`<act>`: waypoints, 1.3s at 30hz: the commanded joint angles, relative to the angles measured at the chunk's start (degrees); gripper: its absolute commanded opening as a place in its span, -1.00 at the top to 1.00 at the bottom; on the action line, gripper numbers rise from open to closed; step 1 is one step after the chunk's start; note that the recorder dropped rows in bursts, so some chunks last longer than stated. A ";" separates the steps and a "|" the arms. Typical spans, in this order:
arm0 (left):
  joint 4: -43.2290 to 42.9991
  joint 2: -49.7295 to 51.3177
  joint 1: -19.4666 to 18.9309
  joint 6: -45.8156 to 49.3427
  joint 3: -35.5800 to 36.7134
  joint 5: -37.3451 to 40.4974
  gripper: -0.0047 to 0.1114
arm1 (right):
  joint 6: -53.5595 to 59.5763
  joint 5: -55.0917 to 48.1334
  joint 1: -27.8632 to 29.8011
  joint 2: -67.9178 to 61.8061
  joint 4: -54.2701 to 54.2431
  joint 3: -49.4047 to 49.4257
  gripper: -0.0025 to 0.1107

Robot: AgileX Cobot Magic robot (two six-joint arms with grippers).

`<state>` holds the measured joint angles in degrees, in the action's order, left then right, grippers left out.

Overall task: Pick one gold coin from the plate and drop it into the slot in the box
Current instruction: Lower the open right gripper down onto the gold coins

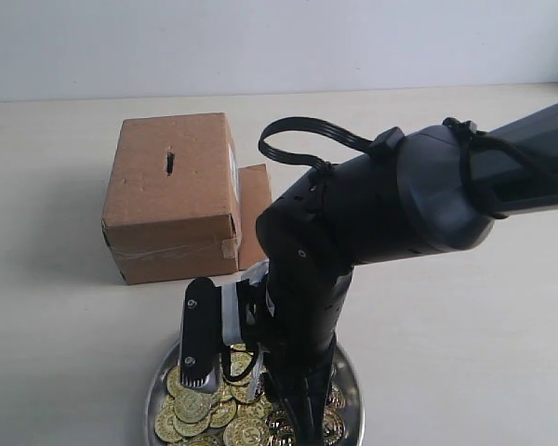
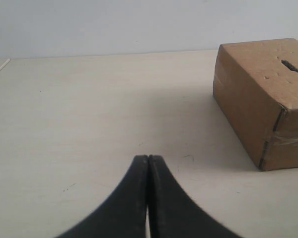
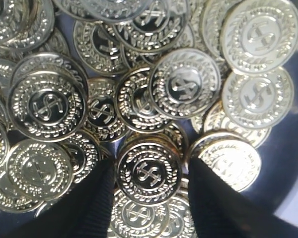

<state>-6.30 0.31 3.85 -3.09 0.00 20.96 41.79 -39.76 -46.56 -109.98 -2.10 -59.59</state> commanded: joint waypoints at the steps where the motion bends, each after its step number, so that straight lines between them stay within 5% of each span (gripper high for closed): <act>1: -0.14 -0.31 0.29 0.15 0.00 -0.34 0.92 | 0.51 1.12 -0.11 -0.11 -0.46 -0.37 0.17; 15: -0.14 -0.31 0.40 0.15 0.00 -0.34 0.92 | 0.11 0.05 -0.11 -2.81 -0.46 -0.37 0.17; 39: -0.14 -0.31 0.40 0.15 0.00 -0.34 0.92 | 0.01 -0.84 -0.11 0.98 0.78 -0.37 0.56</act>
<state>-6.30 0.31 3.98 -3.09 0.00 20.96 41.79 -40.42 -46.56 -110.67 -1.80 -60.12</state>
